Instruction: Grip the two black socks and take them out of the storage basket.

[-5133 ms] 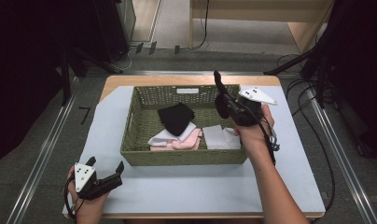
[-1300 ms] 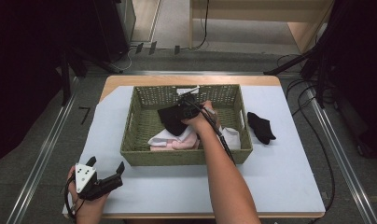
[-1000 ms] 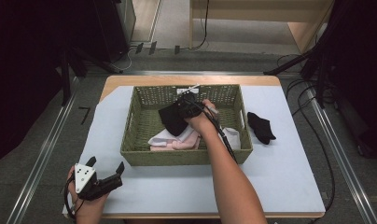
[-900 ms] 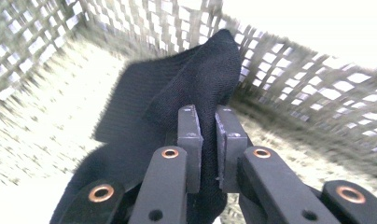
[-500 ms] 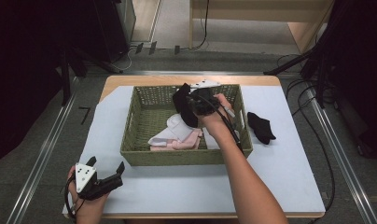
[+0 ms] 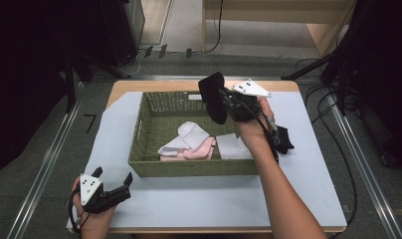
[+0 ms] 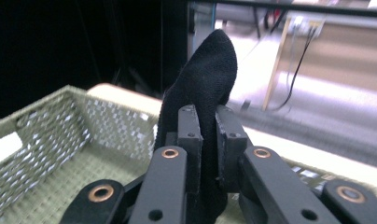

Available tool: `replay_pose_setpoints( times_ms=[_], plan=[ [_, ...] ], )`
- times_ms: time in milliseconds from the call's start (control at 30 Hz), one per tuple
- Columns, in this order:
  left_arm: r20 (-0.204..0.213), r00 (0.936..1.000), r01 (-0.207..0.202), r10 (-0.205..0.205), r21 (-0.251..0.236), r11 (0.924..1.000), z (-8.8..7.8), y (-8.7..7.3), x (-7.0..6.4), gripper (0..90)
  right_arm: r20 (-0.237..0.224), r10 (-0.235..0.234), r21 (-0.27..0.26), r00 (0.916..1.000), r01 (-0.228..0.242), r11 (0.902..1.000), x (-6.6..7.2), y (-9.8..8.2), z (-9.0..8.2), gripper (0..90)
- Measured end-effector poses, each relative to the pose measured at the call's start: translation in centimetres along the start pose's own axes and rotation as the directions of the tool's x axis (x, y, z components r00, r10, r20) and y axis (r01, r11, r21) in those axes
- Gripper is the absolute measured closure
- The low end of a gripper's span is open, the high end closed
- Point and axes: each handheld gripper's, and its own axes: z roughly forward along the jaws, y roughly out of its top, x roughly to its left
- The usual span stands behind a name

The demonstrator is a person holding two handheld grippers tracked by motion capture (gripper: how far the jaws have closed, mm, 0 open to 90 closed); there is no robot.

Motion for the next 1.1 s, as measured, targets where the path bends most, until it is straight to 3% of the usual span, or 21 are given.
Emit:
replay_pose_setpoints(
  times_ms=[300,500,733,1000,1100],
  plan=[
    [-0.002,1.0,0.004,-0.004,0.002,1.0,0.0,0.0,0.0,0.5,0.052,-0.001,-0.138,0.9987,0.008,0.9903,-1.7,0.9,-2.5,83.2],
    [-0.006,1.0,0.002,-0.002,0.002,1.0,0.1,0.0,0.0,0.5,0.105,0.025,-0.186,0.9942,-0.005,0.9826,-3.6,1.1,-4.0,83.2],
    [-0.011,0.9999,-0.005,0.005,0.017,0.9998,0.2,0.1,-0.1,0.5,0.174,0.064,-0.229,0.9826,-0.023,0.9731,-6.4,1.2,-6.1,83.2],
    [-0.008,1.0,-0.004,0.004,0.006,1.0,0.1,0.0,-0.1,0.5,0.248,0.098,-0.236,0.9638,-0.039,0.9709,-9.4,0.2,-8.3,83.2],
    [-0.01,1.0,-0.003,0.003,0.001,1.0,0.0,0.0,-0.1,0.5,0.26,0.13,-0.244,0.9568,-0.065,0.9677,-10.5,-0.5,-9.0,83.2]
  ],
)
